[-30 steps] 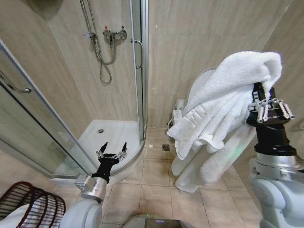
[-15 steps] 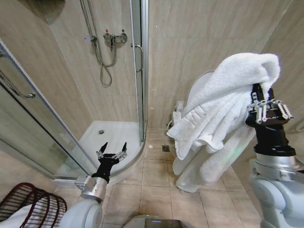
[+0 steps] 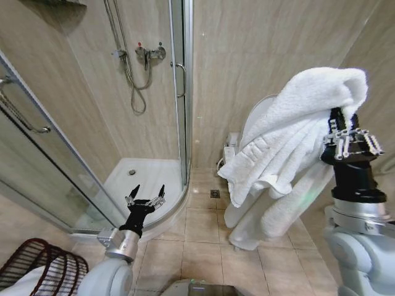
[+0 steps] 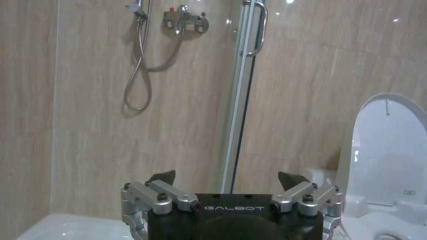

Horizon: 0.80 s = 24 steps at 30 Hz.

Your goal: Discard the used towel into the hamper.

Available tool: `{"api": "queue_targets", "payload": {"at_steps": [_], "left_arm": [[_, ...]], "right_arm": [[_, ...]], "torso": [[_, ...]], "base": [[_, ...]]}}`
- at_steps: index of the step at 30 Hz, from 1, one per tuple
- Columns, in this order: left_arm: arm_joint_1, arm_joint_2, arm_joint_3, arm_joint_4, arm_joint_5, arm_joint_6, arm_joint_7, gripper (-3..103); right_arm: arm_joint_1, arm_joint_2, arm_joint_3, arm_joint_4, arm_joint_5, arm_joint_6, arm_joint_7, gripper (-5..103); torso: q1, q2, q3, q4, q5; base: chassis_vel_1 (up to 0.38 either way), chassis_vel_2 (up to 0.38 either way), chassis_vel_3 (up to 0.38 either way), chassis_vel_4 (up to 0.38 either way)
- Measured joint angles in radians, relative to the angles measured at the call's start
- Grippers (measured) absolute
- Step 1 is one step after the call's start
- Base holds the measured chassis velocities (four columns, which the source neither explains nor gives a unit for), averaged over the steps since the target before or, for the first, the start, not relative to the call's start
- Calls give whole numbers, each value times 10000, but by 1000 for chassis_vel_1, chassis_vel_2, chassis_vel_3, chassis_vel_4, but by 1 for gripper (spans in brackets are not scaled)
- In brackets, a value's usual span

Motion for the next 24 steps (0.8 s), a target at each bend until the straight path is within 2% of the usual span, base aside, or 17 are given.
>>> {"api": "queue_targets", "payload": {"at_steps": [24], "left_arm": [[0,0,0,0,0,0,0,100]], "right_arm": [[-183,215,-141,0,-47,-14,-162,13]], "torso": [[490,1125,635,0,0]], "base": [[0,0,0,0]]}}
